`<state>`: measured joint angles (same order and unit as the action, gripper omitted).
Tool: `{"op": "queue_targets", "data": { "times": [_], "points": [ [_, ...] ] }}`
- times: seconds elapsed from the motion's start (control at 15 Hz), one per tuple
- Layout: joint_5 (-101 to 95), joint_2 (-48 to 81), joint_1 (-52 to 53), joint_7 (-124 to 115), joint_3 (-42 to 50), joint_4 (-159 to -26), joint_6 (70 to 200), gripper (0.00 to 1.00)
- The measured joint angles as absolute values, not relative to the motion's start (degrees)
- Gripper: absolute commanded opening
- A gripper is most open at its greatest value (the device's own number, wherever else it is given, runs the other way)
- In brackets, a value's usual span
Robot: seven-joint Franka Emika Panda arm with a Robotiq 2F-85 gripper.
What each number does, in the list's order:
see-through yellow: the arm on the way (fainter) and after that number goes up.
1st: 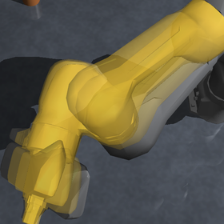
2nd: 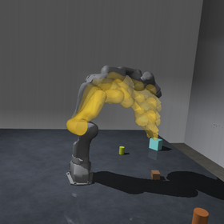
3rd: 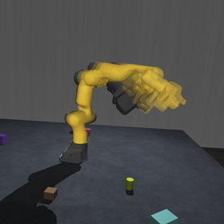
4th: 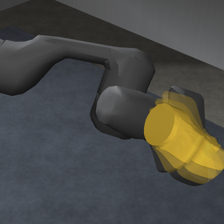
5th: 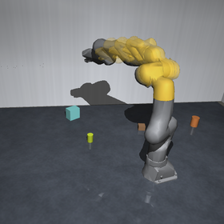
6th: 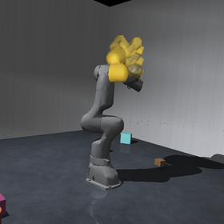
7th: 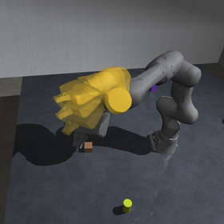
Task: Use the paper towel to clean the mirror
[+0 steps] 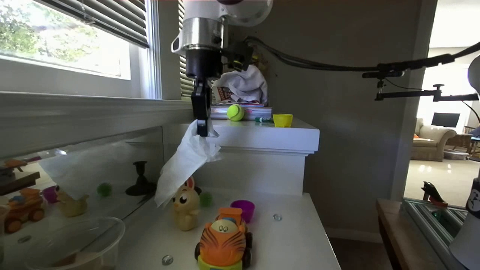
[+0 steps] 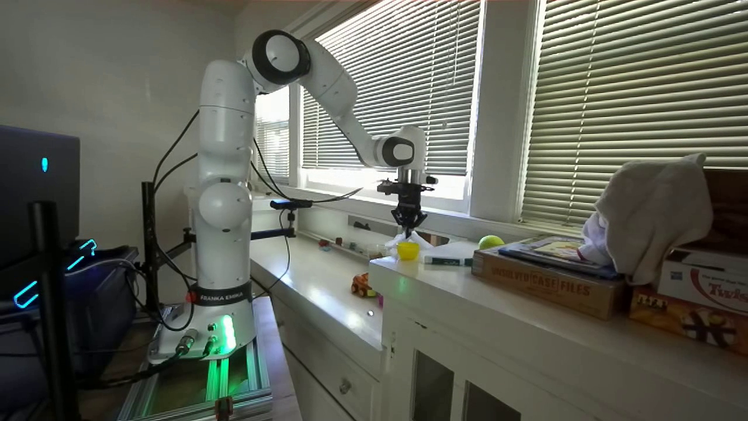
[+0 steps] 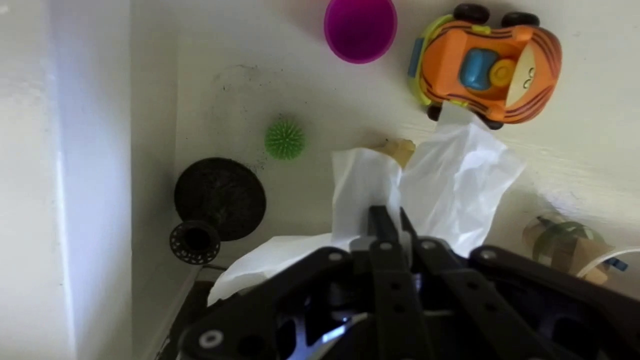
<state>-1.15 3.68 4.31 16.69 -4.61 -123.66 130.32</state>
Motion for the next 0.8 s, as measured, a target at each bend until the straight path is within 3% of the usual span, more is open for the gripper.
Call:
{"op": "queue_targets", "data": {
  "times": [0.8],
  "points": [
    [-7.59,9.90,4.16,15.91,-4.39,-125.81,148.08,0.00]
  ]
}}
